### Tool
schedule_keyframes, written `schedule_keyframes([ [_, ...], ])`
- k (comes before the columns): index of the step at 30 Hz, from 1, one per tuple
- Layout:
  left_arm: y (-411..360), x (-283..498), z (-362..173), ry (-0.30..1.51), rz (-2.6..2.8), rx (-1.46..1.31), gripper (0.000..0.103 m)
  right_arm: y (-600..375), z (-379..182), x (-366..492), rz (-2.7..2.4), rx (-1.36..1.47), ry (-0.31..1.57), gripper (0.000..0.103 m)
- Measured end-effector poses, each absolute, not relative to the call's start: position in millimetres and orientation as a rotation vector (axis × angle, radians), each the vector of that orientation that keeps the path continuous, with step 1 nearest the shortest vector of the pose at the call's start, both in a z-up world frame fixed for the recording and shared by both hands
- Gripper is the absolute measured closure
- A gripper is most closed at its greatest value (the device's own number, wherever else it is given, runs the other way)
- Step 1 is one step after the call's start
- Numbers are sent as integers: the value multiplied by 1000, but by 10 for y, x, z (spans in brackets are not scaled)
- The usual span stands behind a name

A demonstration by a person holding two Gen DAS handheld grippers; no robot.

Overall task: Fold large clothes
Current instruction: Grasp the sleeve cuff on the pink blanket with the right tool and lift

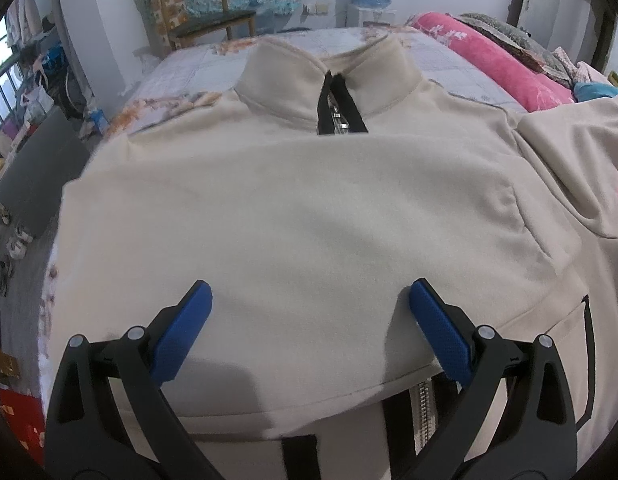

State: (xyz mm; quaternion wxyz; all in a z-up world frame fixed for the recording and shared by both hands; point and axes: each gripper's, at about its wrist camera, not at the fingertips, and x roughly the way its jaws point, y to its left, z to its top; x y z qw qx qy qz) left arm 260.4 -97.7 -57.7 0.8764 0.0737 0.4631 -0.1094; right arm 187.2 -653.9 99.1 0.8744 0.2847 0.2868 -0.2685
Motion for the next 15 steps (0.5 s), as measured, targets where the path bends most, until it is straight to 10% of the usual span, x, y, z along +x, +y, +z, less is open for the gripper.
schedule_keyframes([
  [15, -793, 2486, -524, 943, -157, 215, 8, -6252, 1399, 1688, -523, 612, 540, 95],
])
